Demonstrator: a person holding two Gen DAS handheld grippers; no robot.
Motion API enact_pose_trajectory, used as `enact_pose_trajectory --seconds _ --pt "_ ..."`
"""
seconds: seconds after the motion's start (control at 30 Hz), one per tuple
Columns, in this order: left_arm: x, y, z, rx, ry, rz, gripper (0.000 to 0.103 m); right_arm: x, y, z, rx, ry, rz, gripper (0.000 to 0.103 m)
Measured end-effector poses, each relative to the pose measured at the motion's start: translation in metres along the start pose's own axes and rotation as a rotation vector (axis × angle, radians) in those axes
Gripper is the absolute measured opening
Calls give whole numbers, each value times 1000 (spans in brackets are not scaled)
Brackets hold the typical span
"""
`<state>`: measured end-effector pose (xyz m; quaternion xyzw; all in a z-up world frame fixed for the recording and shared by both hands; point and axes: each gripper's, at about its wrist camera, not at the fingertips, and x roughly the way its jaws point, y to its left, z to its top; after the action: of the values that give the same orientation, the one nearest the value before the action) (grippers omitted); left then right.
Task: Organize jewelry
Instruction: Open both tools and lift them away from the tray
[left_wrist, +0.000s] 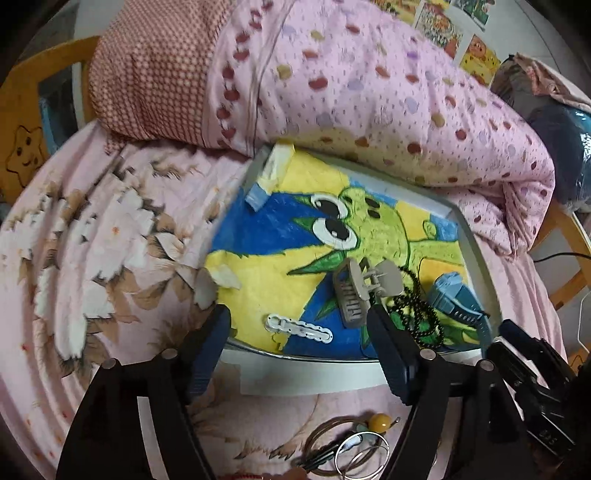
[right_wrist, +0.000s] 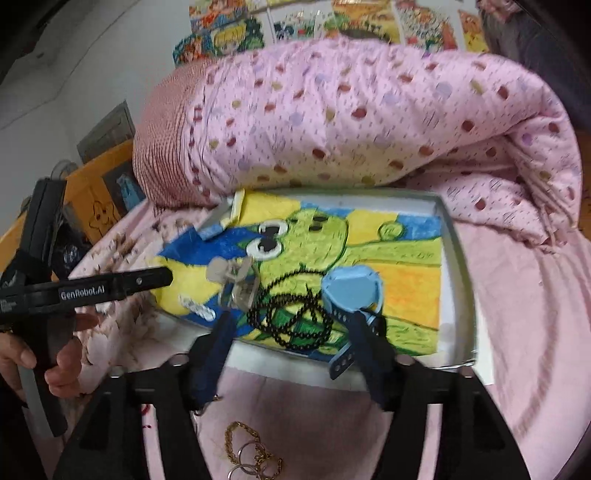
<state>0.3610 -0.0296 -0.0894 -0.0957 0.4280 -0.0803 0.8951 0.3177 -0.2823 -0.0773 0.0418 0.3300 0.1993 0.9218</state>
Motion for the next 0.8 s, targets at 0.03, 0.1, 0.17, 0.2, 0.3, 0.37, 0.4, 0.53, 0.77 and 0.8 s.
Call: enact_pose_trajectory --seconds 0.03,0.1,0.17,0.2,0.3,0.37,0.4,0.53,0.77,0.8 --pt "-4 -2 0 7 -7 1 72 -6 0 1 7 -18 -1 76" --pt "-16 -6 -3 22 -32 5 88 -19 -1 4 23 -55 -3 81" --pt "-29 -9 -7 27 -76 11 101 -29 0 6 37 -84 -5 88" --pt "-38 -12 -9 36 -102 9 101 -37 0 6 45 -109 -8 93" --pt "-55 -19 -14 62 -137 8 101 -56 3 8 53 -162 -23 103" --pt "-70 -24 -18 75 -175 9 101 -70 5 8 58 -197 -33 103" --pt "-79 -26 -21 80 -198 9 101 -79 7 9 60 -217 -36 103" --pt "-111 -29 -30 91 -293 1 101 -108 15 6 54 -274 -42 103" --pt "-162 -31 -55 133 -401 7 101 -150 35 -8 9 -324 -44 103" --pt "-169 -31 -59 139 -407 9 101 -155 39 -11 -2 -326 -48 103"
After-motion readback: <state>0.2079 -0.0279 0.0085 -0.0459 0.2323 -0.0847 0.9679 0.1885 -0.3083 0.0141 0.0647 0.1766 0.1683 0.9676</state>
